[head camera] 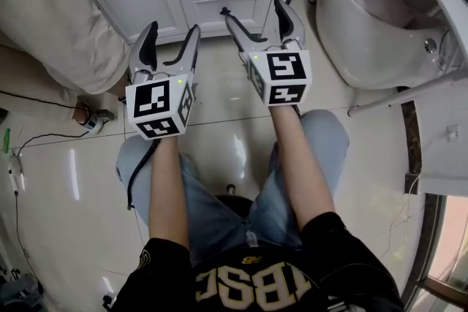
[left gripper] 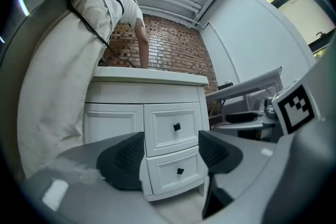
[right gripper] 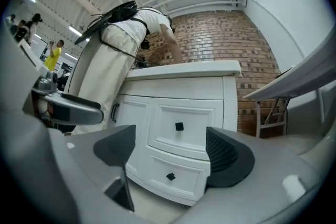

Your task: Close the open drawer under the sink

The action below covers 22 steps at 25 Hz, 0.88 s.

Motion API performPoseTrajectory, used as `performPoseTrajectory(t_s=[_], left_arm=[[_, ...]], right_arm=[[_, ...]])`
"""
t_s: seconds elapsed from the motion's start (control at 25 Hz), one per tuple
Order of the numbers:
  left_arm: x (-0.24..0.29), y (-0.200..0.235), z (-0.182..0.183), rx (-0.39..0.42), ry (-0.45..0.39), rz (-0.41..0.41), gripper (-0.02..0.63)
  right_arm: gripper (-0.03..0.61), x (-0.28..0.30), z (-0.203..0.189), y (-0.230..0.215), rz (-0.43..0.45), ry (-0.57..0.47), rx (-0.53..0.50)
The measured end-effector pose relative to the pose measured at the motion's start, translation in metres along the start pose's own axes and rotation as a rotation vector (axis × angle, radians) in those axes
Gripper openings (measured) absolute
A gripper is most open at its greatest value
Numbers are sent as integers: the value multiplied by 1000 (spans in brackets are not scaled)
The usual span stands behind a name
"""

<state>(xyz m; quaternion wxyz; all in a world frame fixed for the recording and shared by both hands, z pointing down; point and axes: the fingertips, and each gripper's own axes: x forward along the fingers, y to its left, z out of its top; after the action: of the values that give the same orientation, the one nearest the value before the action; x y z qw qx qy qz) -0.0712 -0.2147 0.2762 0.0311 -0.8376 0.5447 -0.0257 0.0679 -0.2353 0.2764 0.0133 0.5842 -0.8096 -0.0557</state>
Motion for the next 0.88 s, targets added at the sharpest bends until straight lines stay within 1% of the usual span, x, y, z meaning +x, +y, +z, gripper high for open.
performPoseTrajectory(t_s=[0.12,0.24,0.44,0.56,0.72,0.88], left_arm=[[-15,5,3,-2,-22,23,325],[-20,-1,0,26,-26,18,325],[-15,-6,-3,-12,-34,14,322],[-10,-9,-4,-20,-35,15,321],[-3,-16,-3,-14,-40,0,319],[-2,-17,-4,-23,-41,-1,319]], right_arm=[[413,-22,5,-7,-32,-4,-17],[406,-38,1,-21,-67,-7,17],[387,-51,-2,-33,-119,-8,18],[387,-50,-6,-31,-115,4,35],[385,-49,-4,-30,-111,2,13],[385,-50,-7,-34,-116,6,33]])
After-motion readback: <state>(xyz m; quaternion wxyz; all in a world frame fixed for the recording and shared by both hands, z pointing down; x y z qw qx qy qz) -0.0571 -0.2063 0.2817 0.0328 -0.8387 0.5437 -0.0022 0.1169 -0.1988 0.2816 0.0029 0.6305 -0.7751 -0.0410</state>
